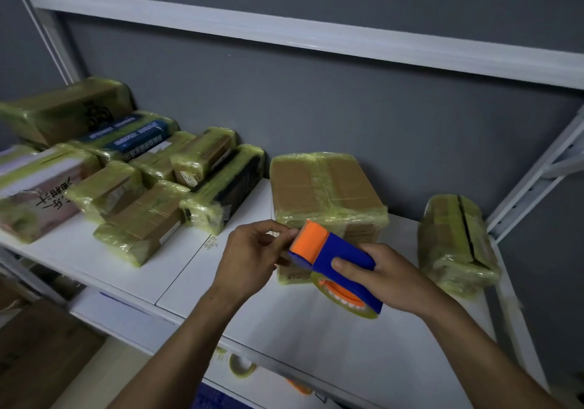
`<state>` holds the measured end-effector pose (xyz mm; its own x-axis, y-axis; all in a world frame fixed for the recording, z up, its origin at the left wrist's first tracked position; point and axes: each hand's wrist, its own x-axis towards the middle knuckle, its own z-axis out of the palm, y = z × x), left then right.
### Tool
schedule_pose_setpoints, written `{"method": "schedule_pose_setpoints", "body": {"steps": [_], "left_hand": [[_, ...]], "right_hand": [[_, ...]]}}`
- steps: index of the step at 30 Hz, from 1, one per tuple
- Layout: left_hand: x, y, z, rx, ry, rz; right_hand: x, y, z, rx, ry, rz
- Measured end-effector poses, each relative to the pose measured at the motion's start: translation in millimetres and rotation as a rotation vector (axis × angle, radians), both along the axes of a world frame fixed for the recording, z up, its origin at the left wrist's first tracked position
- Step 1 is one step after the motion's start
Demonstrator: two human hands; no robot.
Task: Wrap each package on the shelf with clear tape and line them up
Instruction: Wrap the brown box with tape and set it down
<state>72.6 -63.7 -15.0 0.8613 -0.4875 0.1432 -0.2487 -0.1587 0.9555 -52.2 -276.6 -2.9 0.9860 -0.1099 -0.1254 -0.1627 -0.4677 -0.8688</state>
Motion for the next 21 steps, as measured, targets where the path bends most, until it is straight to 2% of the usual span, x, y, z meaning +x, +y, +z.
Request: {"method": "schedule_pose_setpoints", "body": {"steps": [5,9,12,18,21], "left_hand": [[6,11,1,0.176,-0.033,-0.051],[4,11,1,0.059,-0.045,-0.01],[10,11,5,0.043,-0.048,0.026],[42,40,11,-0.079,-0.079,0.158],[42,40,-1,-0.101,-0.06,0.2]], "right_hand": [[0,0,6,-0.095,0.013,-0.008],[-1,0,17,-0.072,0.01,-0.001],[3,1,23,-0.076,0.033,-0.019],[2,-9,42,-0.207,0.009,-0.054],[8,-3,54,-0.397,-0.018,-0.12]]}}
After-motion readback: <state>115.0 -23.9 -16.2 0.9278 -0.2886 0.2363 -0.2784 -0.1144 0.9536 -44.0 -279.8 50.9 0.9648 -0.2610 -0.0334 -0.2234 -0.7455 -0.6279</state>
